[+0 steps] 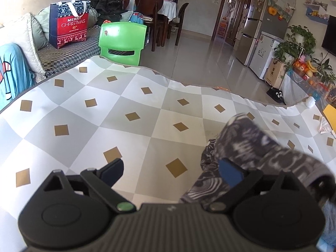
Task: Fold clothes
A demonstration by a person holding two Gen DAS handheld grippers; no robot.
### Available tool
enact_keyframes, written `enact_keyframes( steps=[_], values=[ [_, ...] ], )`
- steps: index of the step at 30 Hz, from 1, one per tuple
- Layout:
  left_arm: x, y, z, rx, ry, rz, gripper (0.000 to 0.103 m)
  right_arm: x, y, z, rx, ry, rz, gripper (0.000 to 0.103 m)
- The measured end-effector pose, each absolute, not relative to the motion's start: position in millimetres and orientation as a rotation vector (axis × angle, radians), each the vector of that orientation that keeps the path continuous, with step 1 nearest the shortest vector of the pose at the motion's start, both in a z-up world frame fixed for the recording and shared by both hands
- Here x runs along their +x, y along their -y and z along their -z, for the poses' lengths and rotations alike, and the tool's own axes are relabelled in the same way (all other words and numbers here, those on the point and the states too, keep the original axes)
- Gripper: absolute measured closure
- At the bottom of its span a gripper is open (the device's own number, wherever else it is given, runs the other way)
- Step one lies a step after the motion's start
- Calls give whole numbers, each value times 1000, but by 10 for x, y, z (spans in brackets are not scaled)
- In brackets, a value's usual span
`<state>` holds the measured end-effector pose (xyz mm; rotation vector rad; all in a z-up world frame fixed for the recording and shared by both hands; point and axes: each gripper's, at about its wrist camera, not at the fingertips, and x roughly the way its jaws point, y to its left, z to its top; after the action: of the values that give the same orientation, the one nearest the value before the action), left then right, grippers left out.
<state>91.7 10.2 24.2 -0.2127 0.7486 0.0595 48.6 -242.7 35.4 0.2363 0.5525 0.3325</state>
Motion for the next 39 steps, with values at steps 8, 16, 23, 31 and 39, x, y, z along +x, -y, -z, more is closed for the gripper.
enact_keyframes(
  steps=[8, 16, 23, 31, 39],
  values=[
    [991, 146, -7, -130, -815, -30, 3, 707, 3256, -676, 422, -450, -99, 94],
    [1144, 775, 475, -12, -912, 35, 3, 762, 3648, -620, 424, -536, 43, 91],
    [1204, 1117, 561, 8, -912, 60, 2, 680, 3946, -570, 463, -570, 86, 69],
    [1260, 1316, 555, -8, -896, 75, 0, 542, 3981, -444, 381, -708, -45, 53],
    [1241, 1318, 460, -48, -873, 108, 0, 451, 3551, 10, 251, -870, -204, 53]
  ],
)
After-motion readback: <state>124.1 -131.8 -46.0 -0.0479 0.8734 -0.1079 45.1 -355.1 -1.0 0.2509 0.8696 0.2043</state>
